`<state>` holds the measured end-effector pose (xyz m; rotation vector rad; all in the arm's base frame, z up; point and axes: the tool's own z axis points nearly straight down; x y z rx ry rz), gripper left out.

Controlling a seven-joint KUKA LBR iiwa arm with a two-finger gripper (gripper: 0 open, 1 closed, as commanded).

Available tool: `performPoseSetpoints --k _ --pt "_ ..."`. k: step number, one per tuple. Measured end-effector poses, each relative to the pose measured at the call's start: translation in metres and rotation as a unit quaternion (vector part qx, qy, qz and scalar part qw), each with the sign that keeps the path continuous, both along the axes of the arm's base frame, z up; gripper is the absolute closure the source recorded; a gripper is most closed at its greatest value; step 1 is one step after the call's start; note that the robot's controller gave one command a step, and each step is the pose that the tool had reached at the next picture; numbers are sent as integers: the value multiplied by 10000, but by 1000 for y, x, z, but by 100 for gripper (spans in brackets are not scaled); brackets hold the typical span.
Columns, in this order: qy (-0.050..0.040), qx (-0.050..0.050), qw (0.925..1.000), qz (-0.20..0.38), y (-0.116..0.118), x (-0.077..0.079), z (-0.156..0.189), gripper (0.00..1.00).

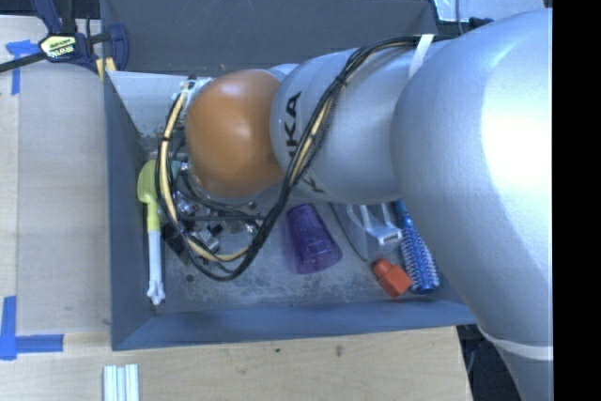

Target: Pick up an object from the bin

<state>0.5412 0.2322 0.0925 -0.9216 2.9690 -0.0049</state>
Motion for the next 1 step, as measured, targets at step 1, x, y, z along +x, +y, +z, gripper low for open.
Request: performPoseSetpoints --k 1 --pt "39 -2 9998 -176 1 -2 14 100"
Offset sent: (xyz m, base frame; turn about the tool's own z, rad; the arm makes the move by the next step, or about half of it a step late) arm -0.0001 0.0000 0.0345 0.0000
